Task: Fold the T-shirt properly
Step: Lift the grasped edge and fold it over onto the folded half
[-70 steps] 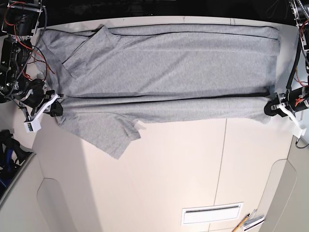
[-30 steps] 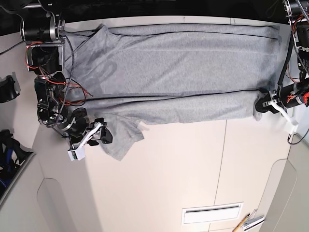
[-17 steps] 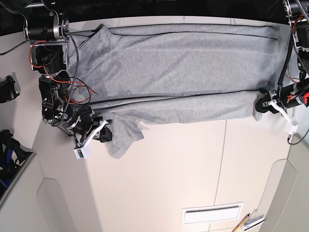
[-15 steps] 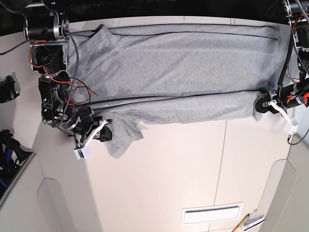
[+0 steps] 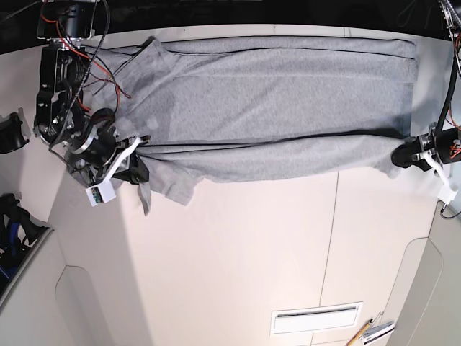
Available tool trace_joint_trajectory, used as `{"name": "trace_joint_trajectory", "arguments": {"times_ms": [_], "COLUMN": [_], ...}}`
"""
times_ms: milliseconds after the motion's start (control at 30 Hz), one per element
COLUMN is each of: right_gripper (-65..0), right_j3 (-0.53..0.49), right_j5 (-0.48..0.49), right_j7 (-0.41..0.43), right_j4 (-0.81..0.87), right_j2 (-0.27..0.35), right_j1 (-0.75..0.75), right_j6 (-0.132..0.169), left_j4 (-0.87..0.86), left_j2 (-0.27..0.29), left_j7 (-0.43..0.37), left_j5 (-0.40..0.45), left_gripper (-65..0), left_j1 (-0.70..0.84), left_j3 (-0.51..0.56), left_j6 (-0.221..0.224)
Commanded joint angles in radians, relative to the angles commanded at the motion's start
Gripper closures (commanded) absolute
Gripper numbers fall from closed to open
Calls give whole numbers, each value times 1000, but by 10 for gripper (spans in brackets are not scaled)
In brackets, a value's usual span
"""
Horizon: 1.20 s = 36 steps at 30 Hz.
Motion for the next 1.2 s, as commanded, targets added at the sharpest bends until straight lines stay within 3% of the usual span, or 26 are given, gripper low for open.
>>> {"name": "trace_joint_trajectory", "arguments": {"times_ms": [167,567,667,700,800,833,967,1100,1200], "right_gripper": [0,0,0,-36,-240,-273,-280,-280,-280], "right_j3": [56,95,95,95,95,95,95,95,95], "right_j5": [31,43,32,24,6,6,13,91,96], "right_j7": [0,3,3,3,3,3,3,-30,-43], "right_j4": [89,90,87,86,80,80,80,80,81], "right_j2": [0,0,0,0,0,0,0,0,-1], "right_j1": [-121,-293,-305,-305,-306,-306,-305,-305,-305], "right_j6": [0,0,0,0,-1,-1,-1,-1,0], "left_j4": [0,0,0,0,0,0,0,0,0], "left_j2": [-28,-37,-37,-37,-37,-37,-37,-37,-37], "left_j7": [8,27,26,26,26,26,26,17,11], "left_j5": [-3,-2,-2,-2,-2,-2,-2,-1,15], "left_gripper": [0,-6,-43,-66,-165,-196,-262,-338,-345], "left_j1": [32,112,130,135,135,135,135,135,135], "left_j3": [0,0,0,0,0,0,0,-3,-19], "left_j6": [0,0,0,0,0,0,0,0,0]}}
